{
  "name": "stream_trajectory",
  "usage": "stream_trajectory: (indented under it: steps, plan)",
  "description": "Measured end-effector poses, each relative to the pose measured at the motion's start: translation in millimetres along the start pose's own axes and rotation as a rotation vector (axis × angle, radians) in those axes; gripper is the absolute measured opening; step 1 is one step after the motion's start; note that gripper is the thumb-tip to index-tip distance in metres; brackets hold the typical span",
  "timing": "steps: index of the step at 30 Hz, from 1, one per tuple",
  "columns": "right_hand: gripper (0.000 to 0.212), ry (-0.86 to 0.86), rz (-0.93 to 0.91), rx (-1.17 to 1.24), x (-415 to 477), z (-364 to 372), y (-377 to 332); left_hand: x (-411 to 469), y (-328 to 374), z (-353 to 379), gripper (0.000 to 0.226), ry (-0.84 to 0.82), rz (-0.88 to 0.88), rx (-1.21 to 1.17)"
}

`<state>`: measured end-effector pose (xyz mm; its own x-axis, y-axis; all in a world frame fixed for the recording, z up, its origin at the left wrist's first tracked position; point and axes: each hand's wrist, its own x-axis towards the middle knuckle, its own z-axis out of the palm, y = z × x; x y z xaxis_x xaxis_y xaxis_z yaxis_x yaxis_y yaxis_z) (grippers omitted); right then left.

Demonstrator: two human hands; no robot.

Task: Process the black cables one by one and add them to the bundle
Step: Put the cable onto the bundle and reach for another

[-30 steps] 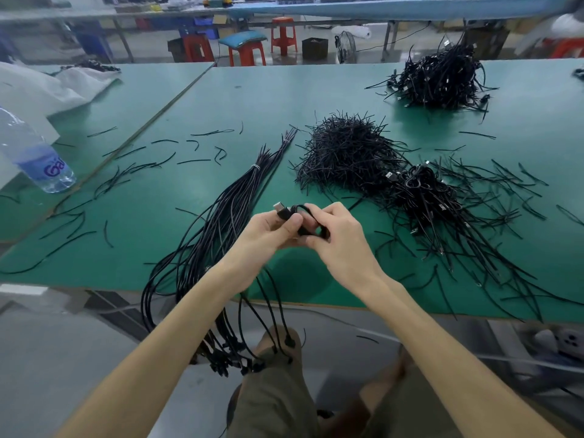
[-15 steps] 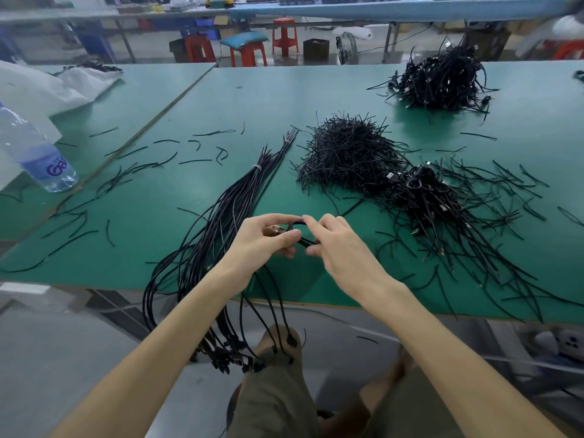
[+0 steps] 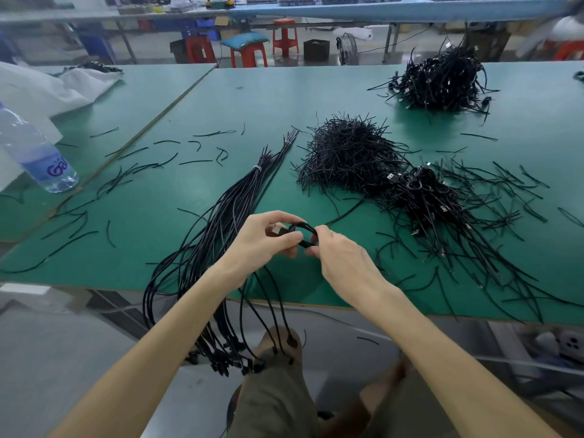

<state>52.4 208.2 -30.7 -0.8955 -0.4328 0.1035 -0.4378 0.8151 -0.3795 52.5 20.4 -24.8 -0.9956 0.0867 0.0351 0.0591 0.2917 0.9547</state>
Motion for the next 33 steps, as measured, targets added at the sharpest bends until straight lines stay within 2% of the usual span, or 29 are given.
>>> stream_trajectory:
  steps: [5, 9, 12, 16, 20, 23, 26, 33]
  plan:
    - [0.008, -0.010, -0.040, -0.040, 1.1, 0.1, 0.9, 6.0, 2.7, -7.9, 0.017, -0.071, 0.071, 0.369]
    - [0.008, 0.003, -0.062, -0.062, 1.2, 4.0, 2.5, 4.7, 5.3, -5.5, 0.026, -0.128, 0.162, 0.641]
    - [0.013, -0.009, -0.058, -0.085, 2.1, 5.5, 4.5, 2.2, 7.4, 1.8, 0.035, -0.211, 0.213, 0.932]
    - [0.027, -0.035, -0.064, -0.066, 2.4, 3.4, 6.4, -2.9, 6.1, 8.0, 0.018, -0.260, 0.293, 1.220]
    - [0.027, 0.002, -0.069, -0.064, 1.1, 8.2, 7.6, -2.0, 7.8, 10.3, 0.025, -0.280, 0.253, 1.222]
    - [0.017, 0.047, -0.039, -0.022, -1.0, 12.1, 9.8, -2.1, 9.0, 14.3, 0.007, -0.254, 0.232, 1.200]
    - [0.013, 0.088, -0.039, 0.012, -3.1, 15.7, 11.4, -4.0, 4.0, 17.6, 0.020, -0.212, 0.270, 1.216]
    - [0.009, 0.154, -0.095, -0.010, -4.8, 21.8, 12.8, -2.7, -1.5, 15.1, 0.024, -0.165, 0.256, 1.105]
